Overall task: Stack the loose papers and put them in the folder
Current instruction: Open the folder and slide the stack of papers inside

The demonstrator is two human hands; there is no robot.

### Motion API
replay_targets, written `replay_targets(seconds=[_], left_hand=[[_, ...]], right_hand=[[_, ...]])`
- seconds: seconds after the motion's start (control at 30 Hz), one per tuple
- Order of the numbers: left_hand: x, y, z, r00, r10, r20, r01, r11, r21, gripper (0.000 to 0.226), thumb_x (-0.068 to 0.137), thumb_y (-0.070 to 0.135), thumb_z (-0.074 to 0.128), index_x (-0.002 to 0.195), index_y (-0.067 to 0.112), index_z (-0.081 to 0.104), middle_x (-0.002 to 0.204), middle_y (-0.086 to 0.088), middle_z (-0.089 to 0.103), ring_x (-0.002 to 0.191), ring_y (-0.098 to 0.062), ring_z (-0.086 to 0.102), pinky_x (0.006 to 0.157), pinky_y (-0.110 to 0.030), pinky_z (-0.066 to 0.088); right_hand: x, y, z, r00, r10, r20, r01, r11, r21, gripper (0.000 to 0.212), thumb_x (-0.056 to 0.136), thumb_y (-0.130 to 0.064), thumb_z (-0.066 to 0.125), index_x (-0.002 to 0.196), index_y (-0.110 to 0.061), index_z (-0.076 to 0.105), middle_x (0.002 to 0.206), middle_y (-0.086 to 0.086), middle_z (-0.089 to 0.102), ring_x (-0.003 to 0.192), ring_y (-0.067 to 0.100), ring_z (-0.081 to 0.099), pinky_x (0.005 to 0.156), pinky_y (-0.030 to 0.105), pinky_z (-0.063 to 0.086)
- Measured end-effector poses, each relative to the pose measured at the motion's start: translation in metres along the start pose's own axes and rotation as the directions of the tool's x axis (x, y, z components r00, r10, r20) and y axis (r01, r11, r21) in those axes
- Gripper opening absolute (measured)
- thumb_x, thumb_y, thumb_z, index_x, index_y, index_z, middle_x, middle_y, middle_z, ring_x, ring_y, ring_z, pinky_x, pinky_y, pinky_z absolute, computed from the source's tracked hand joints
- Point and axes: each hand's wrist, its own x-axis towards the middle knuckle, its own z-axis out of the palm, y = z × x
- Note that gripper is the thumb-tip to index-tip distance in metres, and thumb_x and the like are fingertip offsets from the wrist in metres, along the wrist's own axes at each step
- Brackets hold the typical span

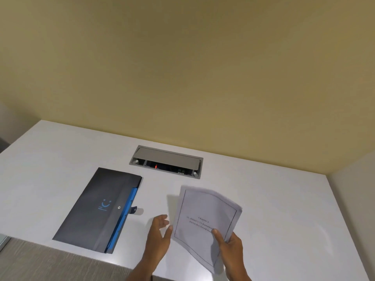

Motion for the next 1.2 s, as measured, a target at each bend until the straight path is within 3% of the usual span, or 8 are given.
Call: replay_targets(seconds=[0.13,0.23,0.33,0.43,0.6,0.83,1.07,1.2], left_hand=[[0.011,-0.027,-0.043,0.985,0.038,-0.169,-0.004,0.980,0.198,0.029,0.095,0.016,0.066,0.122,0.023,0.057,0.107,0.007,0.065,0.108,-0.019,0.066,0.089,-0.027,0.051],[0.023,-0.050,-0.083,0.958,0.116,-0.264,0.005,0.909,0.416,0.028,0.093,0.017,0.067,0.120,0.017,0.063,0.110,0.004,0.068,0.107,-0.022,0.067,0.089,-0.036,0.057],[0.036,-0.065,-0.116,0.957,0.136,-0.255,0.054,0.781,0.622,0.034,0.087,0.018,0.069,0.120,0.011,0.061,0.113,-0.004,0.066,0.110,-0.029,0.064,0.088,-0.045,0.057],[0.049,-0.078,-0.136,0.979,0.052,-0.197,0.126,0.603,0.788,0.062,0.083,0.025,0.072,0.137,0.004,0.051,0.137,-0.014,0.054,0.133,-0.038,0.048,0.104,-0.053,0.047],[0.075,-0.084,-0.153,0.983,0.014,-0.185,0.155,0.489,0.859,0.093,0.085,0.044,0.067,0.156,0.001,0.026,0.162,-0.019,0.030,0.151,-0.039,0.026,0.116,-0.054,0.035],[0.103,-0.080,-0.160,0.991,0.034,-0.129,0.102,0.439,0.893,0.093,0.095,0.046,0.053,0.160,-0.003,0.007,0.167,-0.025,0.015,0.155,-0.041,0.018,0.121,-0.053,0.031],[0.102,-0.071,-0.157,0.997,-0.052,-0.060,0.076,0.426,0.901,0.080,0.102,0.026,0.042,0.156,-0.013,-0.002,0.165,-0.032,0.012,0.153,-0.046,0.023,0.120,-0.044,0.037],[0.103,-0.061,-0.158,0.999,-0.031,0.009,0.006,0.460,0.888,0.075,0.103,0.024,0.048,0.156,-0.014,0.009,0.162,-0.033,0.023,0.148,-0.042,0.035,0.119,-0.040,0.040]], right_hand=[[0.007,0.008,-0.005,0.999,0.013,-0.043,-0.017,0.994,-0.111,0.012,0.093,-0.023,0.081,0.101,-0.014,0.081,0.090,0.002,0.083,0.092,0.029,0.077,0.084,0.047,0.063],[0.007,0.017,-0.008,0.995,0.033,-0.092,-0.051,0.978,-0.201,0.019,0.094,-0.017,0.079,0.109,-0.006,0.081,0.086,-0.001,0.076,0.080,0.013,0.070,0.066,0.026,0.053],[0.005,0.028,-0.011,0.987,0.070,-0.148,-0.100,0.974,-0.204,0.019,0.091,-0.012,0.082,0.107,-0.002,0.082,0.078,-0.007,0.074,0.075,0.005,0.066,0.061,0.021,0.047],[-0.001,0.038,-0.012,0.981,0.108,-0.160,-0.143,0.964,-0.226,0.021,0.089,-0.014,0.085,0.105,-0.002,0.083,0.083,0.006,0.077,0.080,0.023,0.070,0.080,0.035,0.054],[-0.022,0.037,-0.009,0.971,0.143,-0.191,-0.183,0.960,-0.214,0.010,0.089,-0.015,0.085,0.095,-0.007,0.083,0.092,0.016,0.080,0.088,0.029,0.071,0.091,0.038,0.053],[-0.049,0.029,0.002,0.950,0.195,-0.246,-0.240,0.956,-0.170,0.013,0.091,-0.013,0.083,0.099,-0.003,0.082,0.096,0.020,0.079,0.098,0.035,0.071,0.099,0.045,0.055],[-0.058,0.028,0.013,0.935,0.199,-0.294,-0.249,0.958,-0.142,0.022,0.090,-0.017,0.084,0.106,-0.004,0.083,0.096,0.014,0.080,0.093,0.030,0.072,0.088,0.038,0.052],[-0.055,0.009,0.012,0.946,0.177,-0.271,-0.214,0.970,-0.113,0.020,0.090,-0.018,0.085,0.106,-0.007,0.083,0.087,0.002,0.079,0.082,0.013,0.070,0.067,0.025,0.049]])
